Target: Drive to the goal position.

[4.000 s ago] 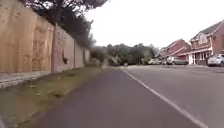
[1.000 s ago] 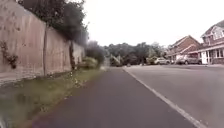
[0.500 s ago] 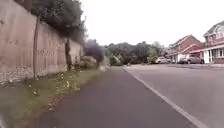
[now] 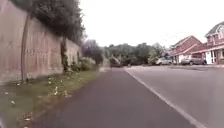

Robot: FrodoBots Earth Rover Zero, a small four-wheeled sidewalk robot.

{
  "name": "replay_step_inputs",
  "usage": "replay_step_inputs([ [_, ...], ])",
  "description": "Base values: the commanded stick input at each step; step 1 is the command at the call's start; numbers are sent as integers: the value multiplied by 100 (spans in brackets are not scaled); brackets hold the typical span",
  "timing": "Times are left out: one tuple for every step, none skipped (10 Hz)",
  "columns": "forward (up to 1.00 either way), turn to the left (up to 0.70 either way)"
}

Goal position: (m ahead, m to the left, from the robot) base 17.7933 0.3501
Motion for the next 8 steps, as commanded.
replay_step_inputs([
  [100, 0],
  [100, 0],
  [100, 0],
  [100, 0],
  [100, 0],
  [100, 0],
  [100, 0],
  [100, 0],
])
